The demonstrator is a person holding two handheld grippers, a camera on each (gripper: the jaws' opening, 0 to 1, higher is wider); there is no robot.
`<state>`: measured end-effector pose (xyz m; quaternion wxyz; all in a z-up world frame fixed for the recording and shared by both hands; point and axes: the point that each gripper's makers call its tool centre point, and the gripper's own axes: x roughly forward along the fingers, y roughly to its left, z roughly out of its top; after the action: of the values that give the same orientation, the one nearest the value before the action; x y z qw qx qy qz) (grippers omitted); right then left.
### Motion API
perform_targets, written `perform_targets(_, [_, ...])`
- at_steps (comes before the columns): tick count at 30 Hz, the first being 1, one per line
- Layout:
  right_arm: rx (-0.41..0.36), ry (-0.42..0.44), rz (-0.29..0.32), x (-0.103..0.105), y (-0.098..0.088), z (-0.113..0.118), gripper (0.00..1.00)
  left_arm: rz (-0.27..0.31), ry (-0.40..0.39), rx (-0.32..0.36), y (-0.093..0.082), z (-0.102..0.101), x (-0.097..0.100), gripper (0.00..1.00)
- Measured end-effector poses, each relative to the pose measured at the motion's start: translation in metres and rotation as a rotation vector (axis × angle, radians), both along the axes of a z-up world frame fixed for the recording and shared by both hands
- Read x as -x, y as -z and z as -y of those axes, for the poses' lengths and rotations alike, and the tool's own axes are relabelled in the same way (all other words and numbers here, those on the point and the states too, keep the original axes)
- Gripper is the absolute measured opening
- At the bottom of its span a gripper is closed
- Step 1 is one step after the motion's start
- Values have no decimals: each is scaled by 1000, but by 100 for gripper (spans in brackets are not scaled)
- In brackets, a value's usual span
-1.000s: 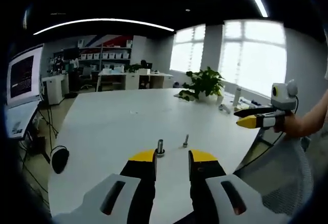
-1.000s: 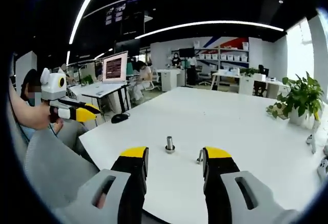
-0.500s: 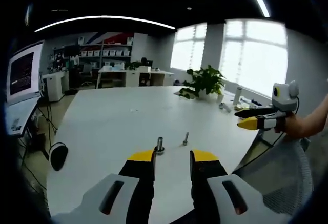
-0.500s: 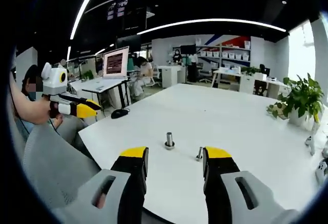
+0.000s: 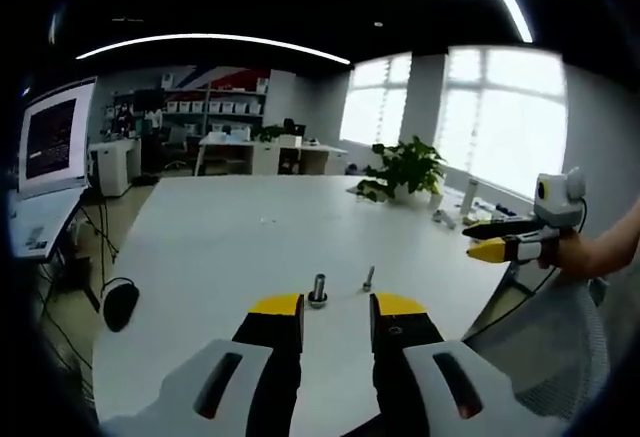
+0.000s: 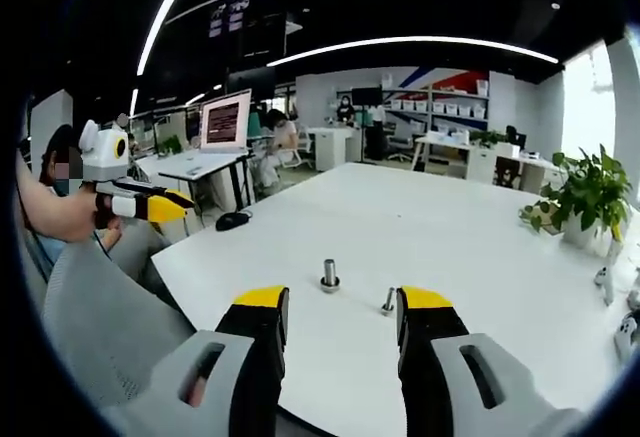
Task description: Place the washer onto the threaded stud by aligning its center hole with the stud, sliding it down to the base, and recovering from edge contact or off-axis alignment until the washer reaches the visible bottom stop.
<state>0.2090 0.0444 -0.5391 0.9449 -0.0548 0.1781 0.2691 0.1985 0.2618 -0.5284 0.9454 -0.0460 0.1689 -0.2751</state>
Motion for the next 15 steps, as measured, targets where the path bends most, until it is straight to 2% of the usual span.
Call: perform_targets(15, [30,-25,3,1,2,-4,45,1,-28,18,-1,-6,-4,24])
